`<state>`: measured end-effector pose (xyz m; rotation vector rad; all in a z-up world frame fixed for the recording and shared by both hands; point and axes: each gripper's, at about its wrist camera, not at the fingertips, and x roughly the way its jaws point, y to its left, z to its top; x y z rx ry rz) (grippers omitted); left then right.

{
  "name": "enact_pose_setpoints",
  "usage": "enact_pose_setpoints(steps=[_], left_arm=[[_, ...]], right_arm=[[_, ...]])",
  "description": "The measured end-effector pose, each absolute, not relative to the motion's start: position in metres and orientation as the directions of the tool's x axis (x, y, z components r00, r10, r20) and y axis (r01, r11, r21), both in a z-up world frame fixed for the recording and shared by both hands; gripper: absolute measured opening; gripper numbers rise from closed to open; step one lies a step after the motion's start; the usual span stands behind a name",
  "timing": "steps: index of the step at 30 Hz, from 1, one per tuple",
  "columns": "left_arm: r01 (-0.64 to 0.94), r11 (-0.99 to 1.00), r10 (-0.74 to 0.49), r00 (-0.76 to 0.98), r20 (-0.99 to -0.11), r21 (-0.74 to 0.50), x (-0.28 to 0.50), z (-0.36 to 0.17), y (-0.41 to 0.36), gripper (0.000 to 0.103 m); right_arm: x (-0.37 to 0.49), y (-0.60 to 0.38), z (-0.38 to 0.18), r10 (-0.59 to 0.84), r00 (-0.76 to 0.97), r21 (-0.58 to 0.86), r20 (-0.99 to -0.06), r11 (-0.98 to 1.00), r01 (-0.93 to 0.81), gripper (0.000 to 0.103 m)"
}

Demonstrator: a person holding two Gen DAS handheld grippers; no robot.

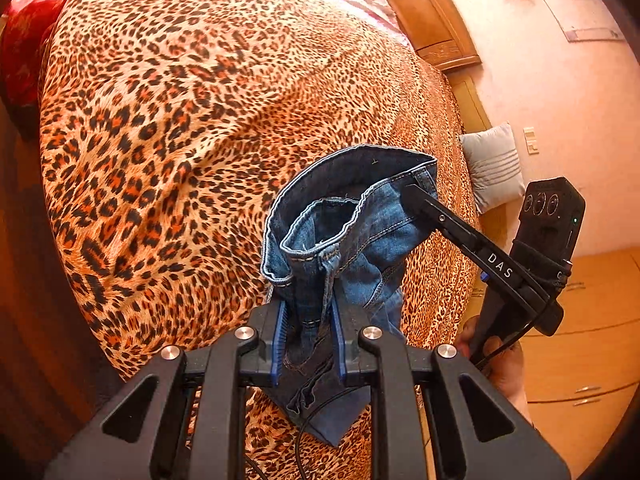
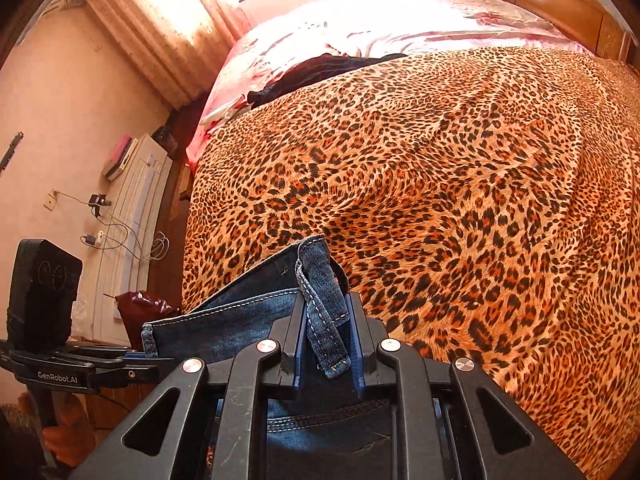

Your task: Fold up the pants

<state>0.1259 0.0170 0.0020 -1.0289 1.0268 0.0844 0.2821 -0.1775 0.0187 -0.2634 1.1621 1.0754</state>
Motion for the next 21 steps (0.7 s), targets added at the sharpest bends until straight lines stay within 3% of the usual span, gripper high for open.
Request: enact_pose_setpoints(steps=[6,10,12,15,19,21], left_arm=[[-0.338,0.715,-0.407,0.511,-0.757,-0.612,0.133,0.026,-0.065,0.016],[-0.285,0.743,-0.489,0.385,-0.782,-0.605,0.141,-0.011,-0.122,0.017],[-0.291,0.758,-0.505,0.303,-0.808,-0.584,0.144,-0.039,-0.151,0.017],[-0.304,0.788,-0.509,0.170,-0.844,-0.536,0.145,-0.077,-0.184,0.018],[-0.275,0.767,-0.558,0.156,-0.815,-0.579,0.120,-0.064,-0.188,0.021],[-0.260,0.742,-0.597,0.162,-0.785,-0.618,0.102,-0.052,-0.177,0.025]], right_arm=[[0.270,-0.284,0.043,0.632,0.047,0.413,-0.773,0.558,-0.720,0.017],[0.258,-0.362,0.018,0.608,0.080,0.430,-0.790,0.643,-0.634,0.017],[0.252,-0.393,-0.007,0.555,0.101,0.395,-0.826,0.697,-0.599,0.020],[0.242,-0.429,-0.049,0.428,0.131,0.290,-0.894,0.777,-0.558,0.033],[0.230,-0.469,-0.060,0.420,0.125,0.311,-0.899,0.812,-0.494,0.034],[0.225,-0.491,-0.046,0.443,0.144,0.330,-0.885,0.815,-0.477,0.040]])
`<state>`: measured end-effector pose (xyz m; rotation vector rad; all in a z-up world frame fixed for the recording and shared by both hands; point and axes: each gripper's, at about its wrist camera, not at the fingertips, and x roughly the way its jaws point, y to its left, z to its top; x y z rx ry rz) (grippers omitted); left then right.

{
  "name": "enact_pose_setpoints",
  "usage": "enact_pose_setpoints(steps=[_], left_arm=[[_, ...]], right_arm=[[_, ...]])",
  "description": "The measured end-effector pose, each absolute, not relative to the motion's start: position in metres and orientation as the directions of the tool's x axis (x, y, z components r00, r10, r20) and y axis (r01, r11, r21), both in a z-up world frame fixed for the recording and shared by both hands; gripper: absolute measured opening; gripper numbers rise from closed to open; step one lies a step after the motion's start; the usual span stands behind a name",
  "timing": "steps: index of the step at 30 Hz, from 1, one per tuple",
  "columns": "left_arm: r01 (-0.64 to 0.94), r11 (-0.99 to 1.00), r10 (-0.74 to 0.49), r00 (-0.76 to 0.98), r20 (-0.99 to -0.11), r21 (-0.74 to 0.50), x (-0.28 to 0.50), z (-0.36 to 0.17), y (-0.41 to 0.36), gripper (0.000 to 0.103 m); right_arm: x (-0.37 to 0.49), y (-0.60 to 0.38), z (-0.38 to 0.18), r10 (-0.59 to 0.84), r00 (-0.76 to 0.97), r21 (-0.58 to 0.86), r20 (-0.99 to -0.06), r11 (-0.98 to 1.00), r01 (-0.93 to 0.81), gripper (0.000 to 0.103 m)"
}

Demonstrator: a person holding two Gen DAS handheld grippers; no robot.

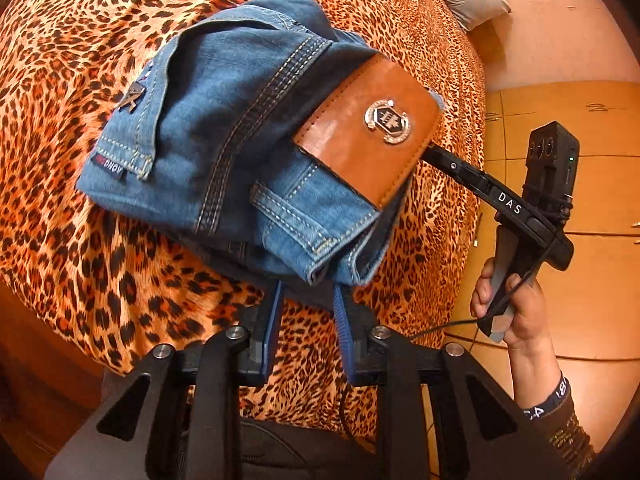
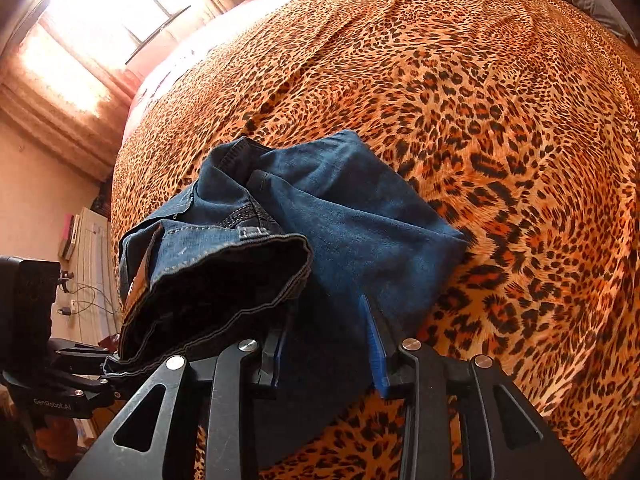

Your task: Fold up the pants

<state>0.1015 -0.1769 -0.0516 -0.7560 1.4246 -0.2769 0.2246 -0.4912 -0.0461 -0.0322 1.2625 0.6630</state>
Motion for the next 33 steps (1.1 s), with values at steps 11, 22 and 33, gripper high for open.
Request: enact_pose_setpoints(steps=[11,22,33], left_arm=[[-0.637,0.213,-0.728,0.402,-0.555,-0.741,0.071,-0.098,-0.107,0.048],[-0.742,0.163,-0.739,0.345,-0.578,-0.650,0.095,-0.130,-0.146,0.047],[-0.707,0.396,-0.748,0.121,-0.652,-0.586,0.113,-0.134,-0.203,0.016]], right_arm=[[0.251,-0.531,-0.053,0.710,0.099,0.698,-0.698,0.704,-0.127,0.071],[0.259,-0.487,-0.086,0.694,-0.014,0.694,-0.720,0.718,-0.061,0.074],[0.247,-0.495,-0.056,0.547,0.005,0.504,-0.837,0.775,-0.380,0.014]])
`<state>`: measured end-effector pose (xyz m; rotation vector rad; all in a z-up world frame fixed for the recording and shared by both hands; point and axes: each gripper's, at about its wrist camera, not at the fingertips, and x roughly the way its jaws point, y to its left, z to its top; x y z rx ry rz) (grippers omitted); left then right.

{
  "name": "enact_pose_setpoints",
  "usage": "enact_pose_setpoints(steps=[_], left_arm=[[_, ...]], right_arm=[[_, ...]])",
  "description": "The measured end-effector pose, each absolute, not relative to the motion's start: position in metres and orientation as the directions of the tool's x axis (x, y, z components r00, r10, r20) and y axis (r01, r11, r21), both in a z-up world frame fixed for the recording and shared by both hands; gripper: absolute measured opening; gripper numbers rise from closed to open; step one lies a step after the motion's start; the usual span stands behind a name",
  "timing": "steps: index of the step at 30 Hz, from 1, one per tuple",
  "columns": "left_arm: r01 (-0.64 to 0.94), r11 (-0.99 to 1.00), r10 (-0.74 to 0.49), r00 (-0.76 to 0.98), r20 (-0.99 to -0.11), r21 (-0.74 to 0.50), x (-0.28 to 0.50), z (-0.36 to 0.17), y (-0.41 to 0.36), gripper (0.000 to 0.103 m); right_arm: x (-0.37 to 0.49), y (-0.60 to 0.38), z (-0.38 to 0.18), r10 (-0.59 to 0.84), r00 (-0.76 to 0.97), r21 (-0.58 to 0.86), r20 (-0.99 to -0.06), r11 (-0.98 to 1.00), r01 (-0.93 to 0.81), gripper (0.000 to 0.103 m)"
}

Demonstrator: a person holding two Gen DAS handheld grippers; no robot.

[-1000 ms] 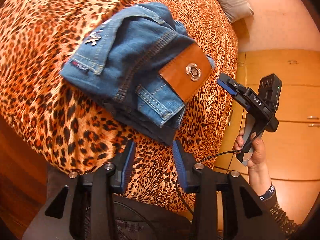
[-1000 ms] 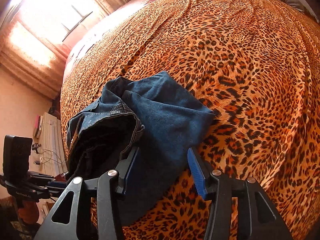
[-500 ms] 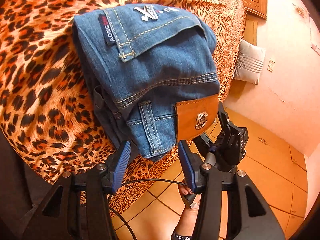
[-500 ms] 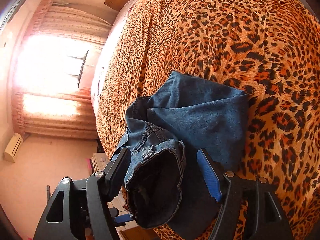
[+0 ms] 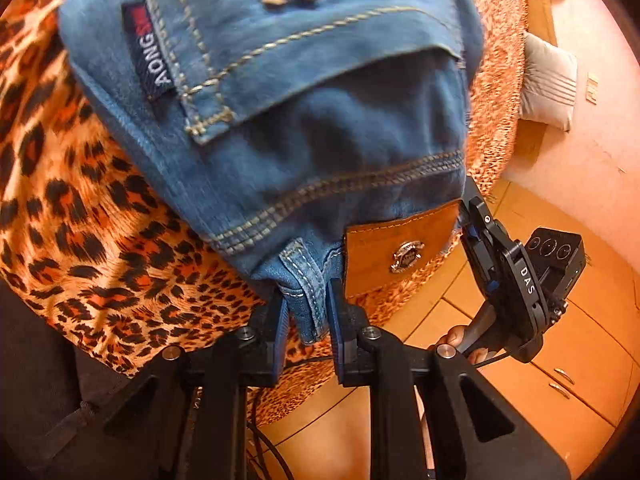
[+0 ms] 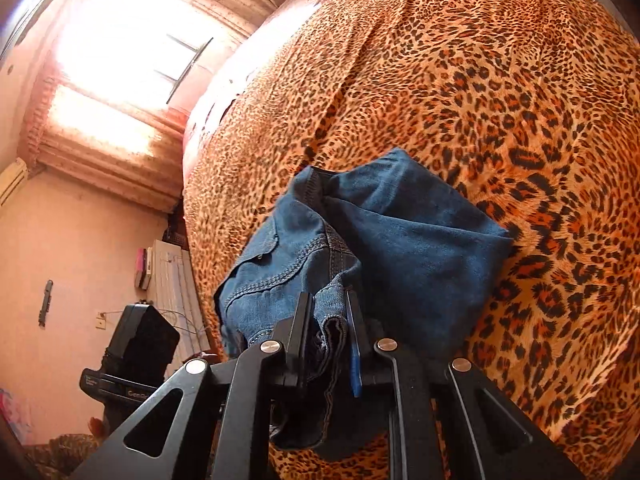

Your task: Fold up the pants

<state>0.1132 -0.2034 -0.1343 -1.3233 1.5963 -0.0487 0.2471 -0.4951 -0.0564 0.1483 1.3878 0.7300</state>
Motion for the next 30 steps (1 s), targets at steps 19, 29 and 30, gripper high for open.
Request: enact_pose_setpoints(steps=[19,29,30], left_arm=[[-0.727,0.265,-0.633,0.365,-0.683,-0.634,0.078,-0.121,-0.083,0.042],[-0.704,0.423,-0.566,0.287,-0.773,-0.571,0.142,-0.107,-0.150,0.033],[-0.706,0.446,-0.543,0.275,-0.793,-0.550,0.146,-0.106,-0.153,0.033]], right_arm=[[0.297,-0.413,-0.061,0.582,0.001,0.535,-0.813,0.748,-0.394,0.064],[0.296,-0.315,-0.060,0.343,0.052,0.221,-0.938,0.707,-0.672,0.011],[0.295,-0.308,-0.071,0.260,0.080,0.131,-0.962,0.702,-0.699,0.014]])
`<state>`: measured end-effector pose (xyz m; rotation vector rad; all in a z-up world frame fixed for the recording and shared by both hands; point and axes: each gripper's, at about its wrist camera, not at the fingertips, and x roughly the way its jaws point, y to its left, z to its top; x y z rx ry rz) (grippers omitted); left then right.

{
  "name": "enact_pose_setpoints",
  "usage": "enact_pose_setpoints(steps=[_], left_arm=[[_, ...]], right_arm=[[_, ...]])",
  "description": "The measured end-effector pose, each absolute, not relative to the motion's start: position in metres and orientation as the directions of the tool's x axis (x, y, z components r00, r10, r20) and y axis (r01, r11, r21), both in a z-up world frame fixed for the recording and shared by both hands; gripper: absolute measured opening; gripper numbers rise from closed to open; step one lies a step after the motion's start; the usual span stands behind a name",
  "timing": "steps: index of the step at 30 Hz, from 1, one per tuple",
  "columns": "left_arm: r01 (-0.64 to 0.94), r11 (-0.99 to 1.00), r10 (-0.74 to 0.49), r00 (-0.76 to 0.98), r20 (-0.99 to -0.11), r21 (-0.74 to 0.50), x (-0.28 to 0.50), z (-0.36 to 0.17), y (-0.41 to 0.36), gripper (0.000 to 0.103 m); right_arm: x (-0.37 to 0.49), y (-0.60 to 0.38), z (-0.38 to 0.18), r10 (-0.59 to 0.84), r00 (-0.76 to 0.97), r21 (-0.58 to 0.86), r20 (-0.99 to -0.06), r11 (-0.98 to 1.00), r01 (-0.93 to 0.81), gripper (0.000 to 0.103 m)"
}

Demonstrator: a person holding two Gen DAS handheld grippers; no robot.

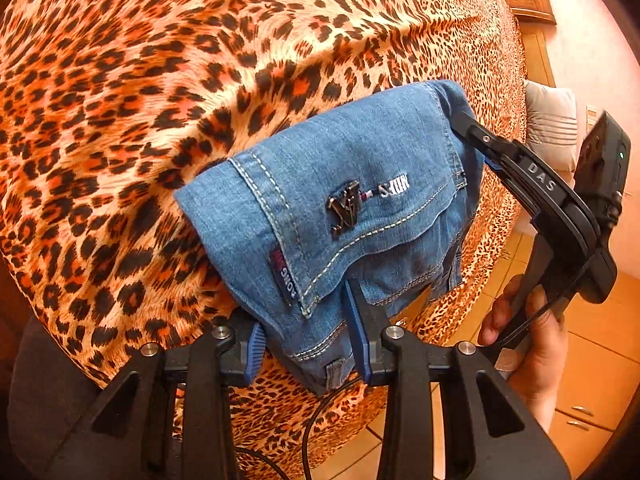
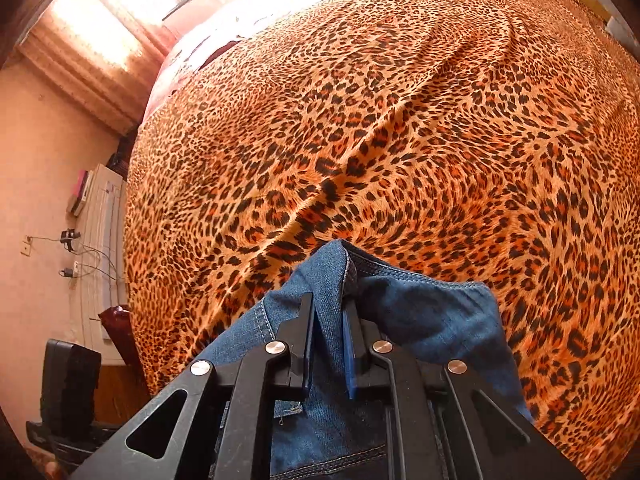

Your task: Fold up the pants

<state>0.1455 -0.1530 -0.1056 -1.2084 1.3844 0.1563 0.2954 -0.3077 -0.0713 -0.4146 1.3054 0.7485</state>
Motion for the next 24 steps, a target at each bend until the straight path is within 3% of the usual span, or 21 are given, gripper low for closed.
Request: enact_pose_setpoints(steps=[1,2,4,8,11,18,22,24], left_arm=[[-0.707,0.459,-0.529,0.268,-0.805,-0.538,0.144,-0.107,-0.148,0.033],[-0.703,0.467,-0.526,0.266,-0.808,-0.536,0.156,-0.107,-0.151,0.033],[-0.696,0.489,-0.519,0.252,-0.817,-0.526,0.163,-0.108,-0.152,0.033],[-0.700,0.492,-0.517,0.244,-0.821,-0.518,0.176,-0.111,-0.153,0.033],[-0.696,0.504,-0.514,0.234,-0.825,-0.512,0.153,-0.102,-0.147,0.033],[-0.693,0.497,-0.550,0.214,-0.808,-0.522,0.146,-0.090,-0.159,0.033],[-0.704,0.420,-0.637,0.221,-0.739,-0.572,0.140,-0.094,-0.174,0.054],[-0.710,0.421,-0.663,0.183,-0.726,-0.564,0.146,-0.105,-0.182,0.054]], right_arm=[[0.298,-0.308,-0.083,0.215,0.086,0.093,-0.973,0.704,-0.705,0.027],[0.301,-0.309,-0.087,0.213,0.081,0.101,-0.974,0.720,-0.686,0.033],[0.306,-0.316,-0.083,0.268,0.064,0.166,-0.961,0.749,-0.642,0.040],[0.308,-0.346,-0.065,0.332,0.035,0.244,-0.943,0.756,-0.607,0.040],[0.306,-0.378,-0.051,0.361,0.027,0.284,-0.932,0.775,-0.564,0.055],[0.297,-0.440,-0.072,0.377,-0.012,0.342,-0.926,0.826,-0.448,0.057],[0.293,-0.454,-0.088,0.474,-0.061,0.463,-0.878,0.812,-0.356,0.064],[0.289,-0.451,-0.094,0.520,-0.079,0.512,-0.851,0.785,-0.349,0.065]])
